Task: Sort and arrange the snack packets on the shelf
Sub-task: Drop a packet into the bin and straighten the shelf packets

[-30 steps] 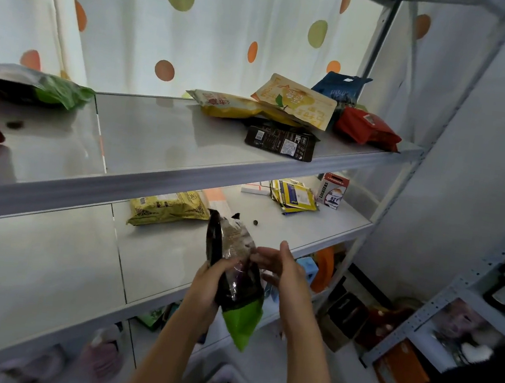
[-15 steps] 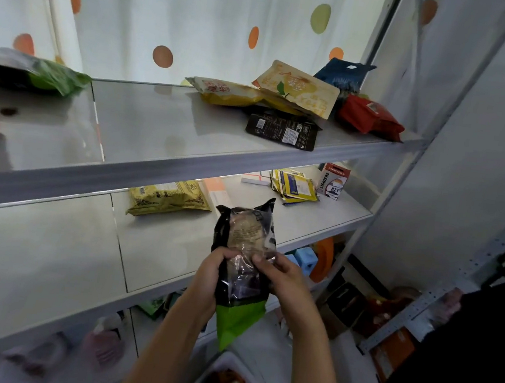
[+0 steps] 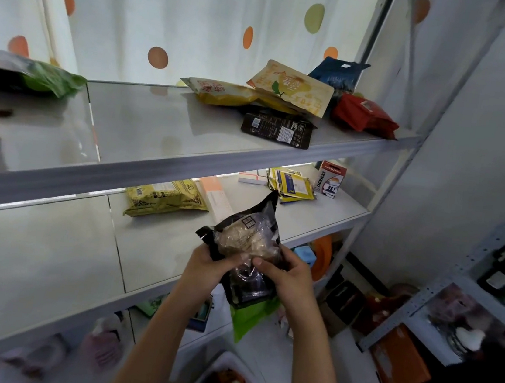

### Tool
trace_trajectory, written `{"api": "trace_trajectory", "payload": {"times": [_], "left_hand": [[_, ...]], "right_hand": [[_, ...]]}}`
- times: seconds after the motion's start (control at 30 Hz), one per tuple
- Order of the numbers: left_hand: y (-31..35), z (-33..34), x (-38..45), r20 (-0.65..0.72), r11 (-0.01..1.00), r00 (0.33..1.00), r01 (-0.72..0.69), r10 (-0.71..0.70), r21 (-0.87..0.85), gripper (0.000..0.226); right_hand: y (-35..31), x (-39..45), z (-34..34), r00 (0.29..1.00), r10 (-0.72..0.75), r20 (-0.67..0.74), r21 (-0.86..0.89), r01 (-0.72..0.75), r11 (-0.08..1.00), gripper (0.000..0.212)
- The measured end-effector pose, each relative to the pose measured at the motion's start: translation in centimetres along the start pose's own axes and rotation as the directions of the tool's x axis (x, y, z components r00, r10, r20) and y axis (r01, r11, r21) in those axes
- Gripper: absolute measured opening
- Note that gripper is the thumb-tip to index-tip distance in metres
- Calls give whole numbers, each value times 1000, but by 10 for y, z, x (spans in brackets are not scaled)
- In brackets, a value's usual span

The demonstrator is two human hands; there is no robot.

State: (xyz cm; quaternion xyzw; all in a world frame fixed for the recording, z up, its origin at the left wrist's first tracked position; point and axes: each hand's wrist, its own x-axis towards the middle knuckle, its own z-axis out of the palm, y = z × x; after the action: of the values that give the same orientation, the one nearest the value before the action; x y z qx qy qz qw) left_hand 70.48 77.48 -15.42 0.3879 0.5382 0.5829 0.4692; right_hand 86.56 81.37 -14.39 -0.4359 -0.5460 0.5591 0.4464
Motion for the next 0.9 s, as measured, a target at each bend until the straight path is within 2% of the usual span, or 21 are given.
{"api": "trace_trajectory", "payload": {"times": [0.23, 0.33, 0.4, 0.5, 0.6, 0.7, 0.77, 0.9], "left_hand": [[3, 3, -4, -51, 998, 997, -53, 52, -20, 30], [14, 7, -1, -83, 991, 988, -127, 130, 34, 26], [33, 10, 3, -94, 978, 975, -192, 200, 85, 29], [68, 14, 7, -115, 966, 960, -251, 257, 63, 35], [105, 14, 9, -224, 944, 917, -325, 331, 63, 38], [140, 4, 12, -325, 939, 881, -335, 343, 84, 58], [160, -6, 12, -338, 940, 882, -340, 328, 24, 60], [187, -33, 4, -293, 933, 893, -360, 341, -10, 42]], "right_hand": [[-8, -1, 1, 1000, -12, -8, 11, 12, 1000, 27], [-17, 1, 2, 999, -45, -14, 30, 45, 999, 26], [-27, 3, 4, 995, -89, -44, 62, 91, 994, 23], [-50, 10, 11, 980, -177, -95, 65, 183, 981, 17], [-85, 20, 21, 955, -281, -99, 45, 287, 957, 17], [-121, 27, 38, 928, -353, -120, 62, 362, 930, 11], [-141, 36, 53, 930, -338, -148, 98, 353, 930, 7], [-173, 59, 90, 968, -217, -127, 197, 239, 951, 16]]}}
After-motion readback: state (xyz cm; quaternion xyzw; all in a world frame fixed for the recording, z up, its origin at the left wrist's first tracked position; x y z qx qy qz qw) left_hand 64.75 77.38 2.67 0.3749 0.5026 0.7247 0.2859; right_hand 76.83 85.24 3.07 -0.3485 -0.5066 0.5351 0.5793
